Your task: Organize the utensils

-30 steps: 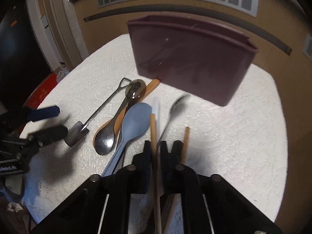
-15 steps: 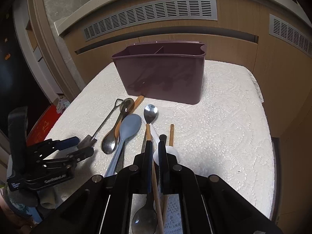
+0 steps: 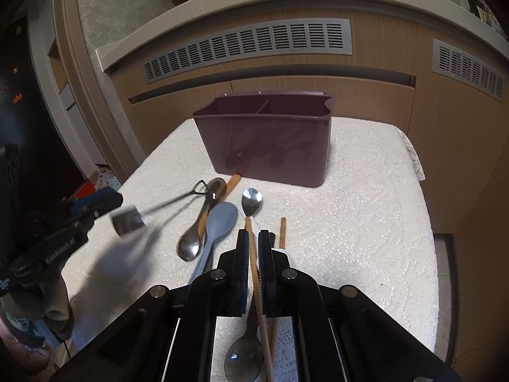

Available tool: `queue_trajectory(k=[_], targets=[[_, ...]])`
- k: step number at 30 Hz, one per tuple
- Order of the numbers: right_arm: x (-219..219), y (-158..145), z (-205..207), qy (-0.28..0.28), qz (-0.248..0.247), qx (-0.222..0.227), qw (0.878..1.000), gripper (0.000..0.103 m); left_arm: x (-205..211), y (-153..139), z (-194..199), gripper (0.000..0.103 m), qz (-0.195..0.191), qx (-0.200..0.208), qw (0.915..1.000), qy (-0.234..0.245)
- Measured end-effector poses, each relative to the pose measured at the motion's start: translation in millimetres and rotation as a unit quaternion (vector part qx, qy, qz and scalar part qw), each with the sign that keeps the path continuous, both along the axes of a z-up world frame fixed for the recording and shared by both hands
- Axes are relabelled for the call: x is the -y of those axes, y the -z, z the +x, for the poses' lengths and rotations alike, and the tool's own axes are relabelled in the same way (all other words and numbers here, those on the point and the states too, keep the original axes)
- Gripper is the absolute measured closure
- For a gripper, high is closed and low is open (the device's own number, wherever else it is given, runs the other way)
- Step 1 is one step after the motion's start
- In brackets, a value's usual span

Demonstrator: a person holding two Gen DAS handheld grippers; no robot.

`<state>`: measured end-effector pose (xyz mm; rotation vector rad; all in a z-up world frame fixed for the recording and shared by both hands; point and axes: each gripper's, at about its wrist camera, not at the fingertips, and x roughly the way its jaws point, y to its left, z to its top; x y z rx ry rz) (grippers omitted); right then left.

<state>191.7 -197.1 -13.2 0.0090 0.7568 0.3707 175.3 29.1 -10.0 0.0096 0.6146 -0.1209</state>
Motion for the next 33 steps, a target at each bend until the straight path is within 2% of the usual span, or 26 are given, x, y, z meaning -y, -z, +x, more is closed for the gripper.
queue_trajectory(k=[2, 6, 12, 15, 17, 19, 22, 28, 33], targets=[[-2.6, 0.0, 0.6, -0.008, -0.006, -0.001, 1.0, 0.097, -3.5, -3.5, 3.7, 0.087, -0.008, 0.002, 1.0, -0.001], [-15.6, 20.2, 8.7, -0.05, -0.042, -0.035, 0.997, 0.096, -12.4, 3.2, 5.0, 0.087, -0.027, -0.019, 0.9995, -0.002], [-26.0, 53.8, 27.1, -0.052, -0.08, -0.083, 0.992, 0.096, -21.3, 25.7, -0.5, 0.084, -0.046, -0.061, 0.997, 0.002], [-33.5, 66.4, 38.0, -0.047, -0.103, -0.088, 0.99, 0.095, -24.5, 36.4, -2.3, 0.072, -0.058, -0.075, 0.9955, 0.001], [-38.7, 66.7, 42.1, -0.04, -0.125, -0.073, 0.989, 0.095, -26.5, 41.7, -5.1, 0.054, -0.063, -0.08, 0.9948, 0.001], [-39.9, 64.4, 44.7, -0.043, -0.117, -0.078, 0.989, 0.098, -27.7, 44.3, -9.8, 0.044, -0.065, -0.08, 0.9947, 0.005], [-36.0, 51.9, 36.3, -0.039, -0.098, -0.067, 0.992, 0.098, -25.7, 48.2, -18.2, 0.044, -0.052, -0.078, 0.9953, 0.02], [-8.0, 0.8, 12.1, -0.022, -0.007, -0.025, 0.999, 0.098, -24.8, 64.0, -17.9, 0.044, -0.038, -0.1, 0.9941, 0.021], [-2.8, -15.8, 3.9, -0.017, 0.009, -0.001, 1.0, 0.098, -21.6, 74.9, -1.0, 0.044, -0.018, -0.123, 0.9923, 0.003]])
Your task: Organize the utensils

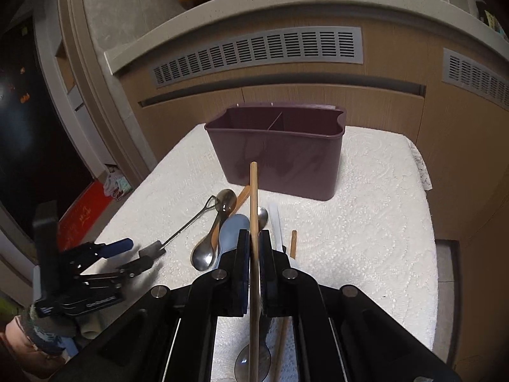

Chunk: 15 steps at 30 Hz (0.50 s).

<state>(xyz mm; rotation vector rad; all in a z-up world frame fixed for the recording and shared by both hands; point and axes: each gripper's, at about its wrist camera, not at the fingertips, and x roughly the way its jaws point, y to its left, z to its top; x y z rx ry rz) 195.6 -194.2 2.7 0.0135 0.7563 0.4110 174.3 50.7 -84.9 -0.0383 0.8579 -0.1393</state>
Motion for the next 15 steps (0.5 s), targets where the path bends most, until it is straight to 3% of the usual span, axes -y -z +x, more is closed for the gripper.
queue_trajectory(k=[3, 6, 10, 15], targets=[[-3.2, 3.0, -1.0, -0.003, 0.001, -0.001, 1.0, 0.098, 8.4, 6.8, 8.7, 0.05, 0.025, -0.02, 0.9995, 0.009], [-5.1, 8.3, -0.1, 0.0, -0.001, -0.003, 1.0, 0.098, 12.7, 6.4, 11.0, 0.068, 0.039, -0.015, 0.999, 0.017], [-3.3, 7.0, -4.4, 0.004, -0.004, 0.004, 1.0, 0.098, 6.8, -3.1, 5.4, 0.07, 0.037, 0.011, 0.9992, 0.005], [0.2, -3.6, -12.7, 0.009, -0.007, 0.026, 1.0, 0.098, -0.7, -38.8, -10.6, 0.07, 0.02, 0.075, 0.997, -0.005]])
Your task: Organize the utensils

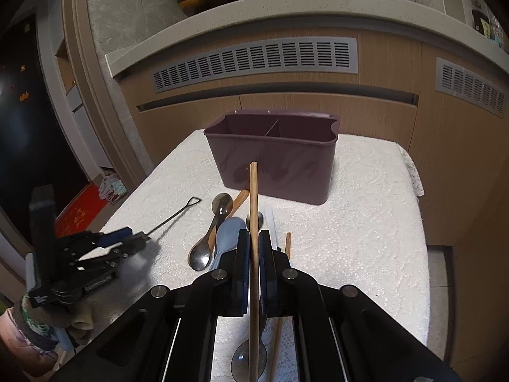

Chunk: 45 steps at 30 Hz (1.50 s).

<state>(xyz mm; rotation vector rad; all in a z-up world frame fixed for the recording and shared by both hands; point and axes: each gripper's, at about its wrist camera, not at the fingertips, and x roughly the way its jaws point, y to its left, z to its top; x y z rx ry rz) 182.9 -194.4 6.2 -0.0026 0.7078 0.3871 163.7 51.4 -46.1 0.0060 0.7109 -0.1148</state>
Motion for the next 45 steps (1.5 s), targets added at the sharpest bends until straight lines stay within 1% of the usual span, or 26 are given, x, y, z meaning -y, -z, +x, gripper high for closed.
queue_trajectory(k=[4, 12, 15, 16, 17, 18, 21, 23, 25, 27, 29, 30, 31, 33, 34, 35, 37, 38, 40, 43, 45], targets=[[-0.1, -8.0, -1.9, -0.001, 0.008, 0.011, 1.0, 0.098, -0.2, -25.4, 0.8, 0.07, 0.004, 0.036, 0.9993, -0.002], [-0.7, -10.6, -0.6, 0.002, 0.003, 0.016, 1.0, 0.098, -1.5, -41.2, 16.7, 0.071, 0.005, 0.058, 0.9983, -0.008], [0.5, -14.9, 3.8, 0.007, 0.004, 0.021, 1.0, 0.098, 1.5, -57.1, 22.5, 0.073, 0.007, 0.075, 0.9971, -0.002], [0.1, -17.2, 5.2, 0.008, 0.005, 0.024, 1.0, 0.098, 2.9, -67.1, 24.9, 0.075, 0.005, 0.085, 0.9964, 0.004], [-0.1, -21.6, 7.8, 0.008, 0.006, 0.029, 1.0, 0.098, 5.1, -77.1, 27.4, 0.089, 0.004, 0.094, 0.9955, 0.01], [-0.3, -26.6, 10.3, 0.008, 0.007, 0.034, 0.999, 0.098, 7.8, -88.9, 30.7, 0.095, 0.005, 0.103, 0.9945, 0.017], [-1.2, -56.1, 20.6, 0.008, 0.009, 0.067, 0.998, 0.098, 14.7, -134.0, 41.1, 0.095, -0.004, 0.142, 0.989, 0.041], [-1.8, -82.8, 26.5, 0.01, 0.011, 0.108, 0.994, 0.098, 18.4, -160.4, 49.9, 0.095, -0.015, 0.164, 0.9844, 0.061], [-4.1, -108.3, 35.0, 0.009, 0.013, 0.144, 0.989, 0.098, 18.5, -179.9, 61.5, 0.095, -0.029, 0.172, 0.9821, 0.071], [-6.0, -121.1, 43.8, 0.009, 0.016, 0.157, 0.987, 0.098, 16.7, -183.0, 71.5, 0.095, -0.037, 0.16, 0.9828, 0.084], [-7.9, -123.8, 51.3, 0.004, 0.014, 0.156, 0.988, 0.098, 17.4, -171.1, 81.1, 0.094, -0.032, 0.132, 0.985, 0.106], [-8.5, -121.7, 54.4, 0.001, 0.011, 0.153, 0.988, 0.098, 17.7, -162.1, 84.2, 0.094, -0.029, 0.116, 0.9859, 0.117], [-8.6, -117.8, 56.8, -0.001, 0.006, 0.148, 0.989, 0.098, 19.0, -148.9, 88.2, 0.093, -0.023, 0.093, 0.9868, 0.13], [-5.4, -110.5, 60.6, 0.001, 0.001, 0.137, 0.991, 0.098, 22.0, -119.1, 96.5, 0.09, -0.006, 0.042, 0.9862, 0.16], [-2.6, -104.4, 63.8, 0.003, 0.002, 0.124, 0.992, 0.098, 22.3, -100.1, 100.6, 0.081, 0.006, 0.011, 0.9853, 0.17], [-1.3, -101.2, 65.9, 0.003, 0.004, 0.115, 0.993, 0.098, 23.2, -85.5, 104.7, 0.07, 0.016, -0.013, 0.9841, 0.176], [0.3, -95.1, 67.5, 0.005, 0.003, 0.104, 0.995, 0.098, 26.2, -55.1, 111.1, 0.059, 0.033, -0.062, 0.9815, 0.178], [1.1, -92.1, 67.7, 0.007, 0.001, 0.101, 0.995, 0.098, 28.4, -40.5, 115.4, 0.059, 0.039, -0.087, 0.9789, 0.181], [1.1, -87.3, 69.1, 0.006, -0.001, 0.096, 0.995, 0.098, 32.9, -20.1, 122.8, 0.058, 0.046, -0.121, 0.9748, 0.182], [-1.0, -83.2, 66.9, 0.004, -0.004, 0.096, 0.995, 0.098, 37.2, -2.9, 132.7, 0.059, 0.062, -0.142, 0.9741, 0.165], [-2.8, -80.7, 65.1, 0.0, -0.007, 0.094, 0.996, 0.098, 38.1, 6.9, 136.3, 0.059, 0.052, -0.16, 0.9722, 0.162]])
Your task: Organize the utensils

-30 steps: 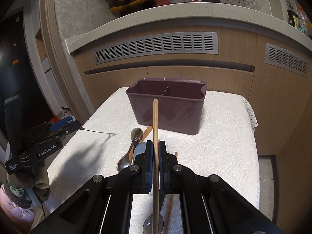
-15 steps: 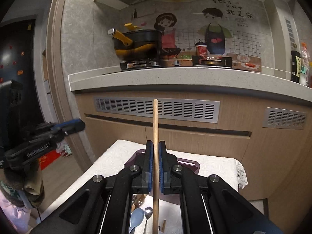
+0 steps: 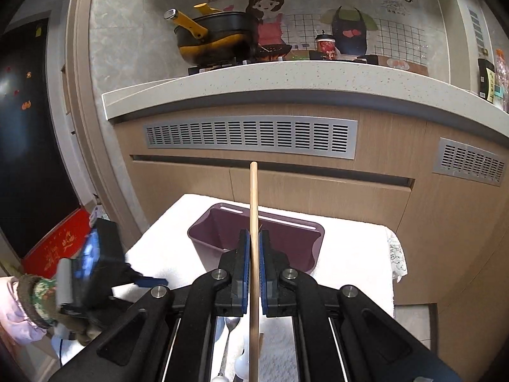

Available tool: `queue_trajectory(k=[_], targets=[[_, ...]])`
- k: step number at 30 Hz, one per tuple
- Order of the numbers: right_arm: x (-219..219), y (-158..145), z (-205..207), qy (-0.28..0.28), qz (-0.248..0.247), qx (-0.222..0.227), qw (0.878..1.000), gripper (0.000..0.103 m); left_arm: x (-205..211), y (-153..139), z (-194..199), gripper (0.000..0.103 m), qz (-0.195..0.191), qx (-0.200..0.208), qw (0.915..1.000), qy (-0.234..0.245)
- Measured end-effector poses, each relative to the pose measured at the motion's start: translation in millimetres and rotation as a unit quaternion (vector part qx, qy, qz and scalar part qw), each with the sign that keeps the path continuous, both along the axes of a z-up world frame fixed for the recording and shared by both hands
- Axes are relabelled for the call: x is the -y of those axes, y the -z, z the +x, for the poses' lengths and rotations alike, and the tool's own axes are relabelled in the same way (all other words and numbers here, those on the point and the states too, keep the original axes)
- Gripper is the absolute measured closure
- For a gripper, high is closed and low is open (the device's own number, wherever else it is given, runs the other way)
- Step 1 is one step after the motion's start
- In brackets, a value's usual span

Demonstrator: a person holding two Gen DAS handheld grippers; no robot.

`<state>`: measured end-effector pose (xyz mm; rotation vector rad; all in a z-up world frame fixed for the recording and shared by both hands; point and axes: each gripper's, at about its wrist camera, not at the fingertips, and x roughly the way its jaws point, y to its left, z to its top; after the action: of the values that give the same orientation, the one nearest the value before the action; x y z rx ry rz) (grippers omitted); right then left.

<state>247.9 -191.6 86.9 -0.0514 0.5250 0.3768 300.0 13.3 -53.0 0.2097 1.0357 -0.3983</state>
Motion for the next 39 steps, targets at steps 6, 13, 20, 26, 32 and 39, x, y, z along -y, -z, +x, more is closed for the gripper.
queue_trajectory(k=[6, 13, 20, 26, 32, 39], targets=[[-4.5, 9.9, -4.0, -0.003, -0.011, -0.006, 1.0, 0.098, 8.7, 16.8, 4.7, 0.059, 0.01, -0.004, 0.9997, -0.024], [3.4, 2.3, -17.1, 0.008, -0.002, 0.009, 1.0, 0.098, 10.3, -42.0, -42.3, 0.071, -0.015, 0.116, 0.9924, -0.038], [12.9, -45.5, -14.0, 0.028, 0.025, 0.086, 0.996, 0.098, -0.7, -183.2, -64.5, 0.073, -0.117, 0.275, 0.9539, -0.033], [12.5, -76.5, 14.7, 0.049, 0.072, 0.145, 0.986, 0.098, -4.3, -233.1, -28.4, 0.08, -0.165, 0.317, 0.9329, -0.046], [9.0, -64.3, 29.4, 0.042, 0.059, 0.112, 0.991, 0.098, 0.7, -193.9, -12.5, 0.078, -0.145, 0.247, 0.9579, -0.008], [7.0, -42.6, 18.8, 0.021, 0.037, 0.084, 0.996, 0.098, -5.1, -86.7, -9.7, 0.047, -0.107, 0.107, 0.9882, 0.024]])
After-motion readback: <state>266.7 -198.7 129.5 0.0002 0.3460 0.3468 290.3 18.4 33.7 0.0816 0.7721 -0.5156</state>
